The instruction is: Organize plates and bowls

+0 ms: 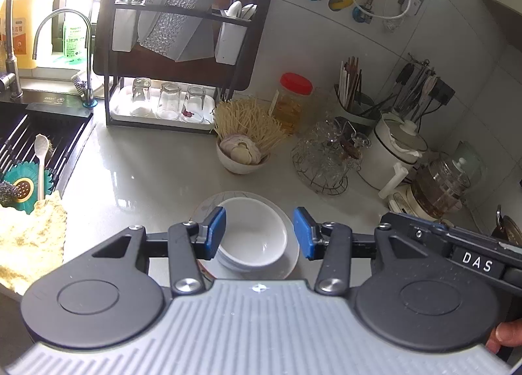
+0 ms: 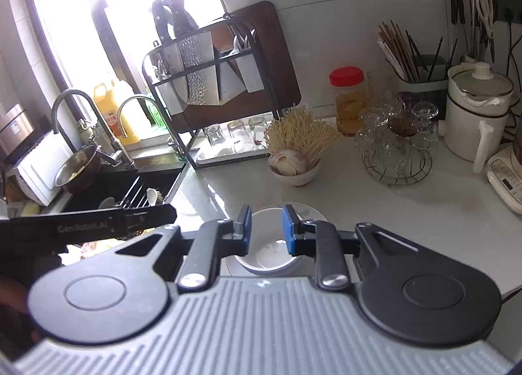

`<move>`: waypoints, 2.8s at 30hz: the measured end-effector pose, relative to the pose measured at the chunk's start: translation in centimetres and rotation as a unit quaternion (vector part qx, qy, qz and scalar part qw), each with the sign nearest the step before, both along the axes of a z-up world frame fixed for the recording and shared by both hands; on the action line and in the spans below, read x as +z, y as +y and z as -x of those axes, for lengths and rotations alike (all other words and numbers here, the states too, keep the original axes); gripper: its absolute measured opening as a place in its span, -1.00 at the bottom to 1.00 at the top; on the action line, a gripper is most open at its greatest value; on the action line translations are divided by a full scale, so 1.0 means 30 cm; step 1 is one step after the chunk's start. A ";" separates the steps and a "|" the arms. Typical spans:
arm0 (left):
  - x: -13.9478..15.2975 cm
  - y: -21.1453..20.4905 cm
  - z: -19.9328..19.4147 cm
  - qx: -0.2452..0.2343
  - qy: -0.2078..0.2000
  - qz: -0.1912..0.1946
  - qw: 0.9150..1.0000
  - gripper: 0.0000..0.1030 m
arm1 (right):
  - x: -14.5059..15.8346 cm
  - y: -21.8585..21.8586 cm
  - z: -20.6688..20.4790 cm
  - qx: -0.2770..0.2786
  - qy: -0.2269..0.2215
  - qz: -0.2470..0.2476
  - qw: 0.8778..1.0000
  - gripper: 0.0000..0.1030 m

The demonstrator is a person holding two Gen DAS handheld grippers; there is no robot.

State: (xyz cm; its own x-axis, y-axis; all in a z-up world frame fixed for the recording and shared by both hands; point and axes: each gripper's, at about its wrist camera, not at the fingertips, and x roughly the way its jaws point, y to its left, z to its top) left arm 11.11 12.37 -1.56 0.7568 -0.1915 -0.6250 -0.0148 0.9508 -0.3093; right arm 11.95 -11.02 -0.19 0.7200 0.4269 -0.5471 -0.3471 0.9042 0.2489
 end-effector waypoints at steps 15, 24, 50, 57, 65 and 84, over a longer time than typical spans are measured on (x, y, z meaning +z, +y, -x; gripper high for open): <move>0.021 -0.142 0.189 0.026 -0.007 -0.012 1.000 0.01 | -0.003 -0.136 0.120 0.007 -0.021 0.002 1.000 -0.52; 0.028 -0.213 0.260 0.028 -0.010 -0.022 0.999 0.01 | -0.013 -0.182 0.185 0.004 -0.029 0.020 0.999 -0.52; 0.010 -0.309 0.419 0.038 -0.002 -0.044 0.998 0.37 | -0.030 -0.229 0.317 -0.004 -0.033 0.041 0.999 0.12; 0.019 -0.319 0.432 0.041 -0.006 -0.053 0.998 0.74 | -0.021 -0.250 0.325 -0.015 -0.044 0.043 0.998 0.58; 0.020 -0.319 0.428 0.058 -0.003 -0.076 0.995 0.91 | -0.023 -0.262 0.317 -0.029 -0.052 0.039 0.997 1.00; 0.023 -0.320 0.427 0.062 0.005 -0.102 0.993 0.95 | -0.026 -0.264 0.333 -0.041 -0.050 0.031 0.997 1.00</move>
State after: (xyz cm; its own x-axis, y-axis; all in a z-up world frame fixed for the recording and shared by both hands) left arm -1.70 2.77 -0.86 0.7605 0.0333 -0.6485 -0.1368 0.9845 -0.1098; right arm 1.97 -18.94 -0.97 0.8039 0.3313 -0.4939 -0.2913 0.9434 0.1586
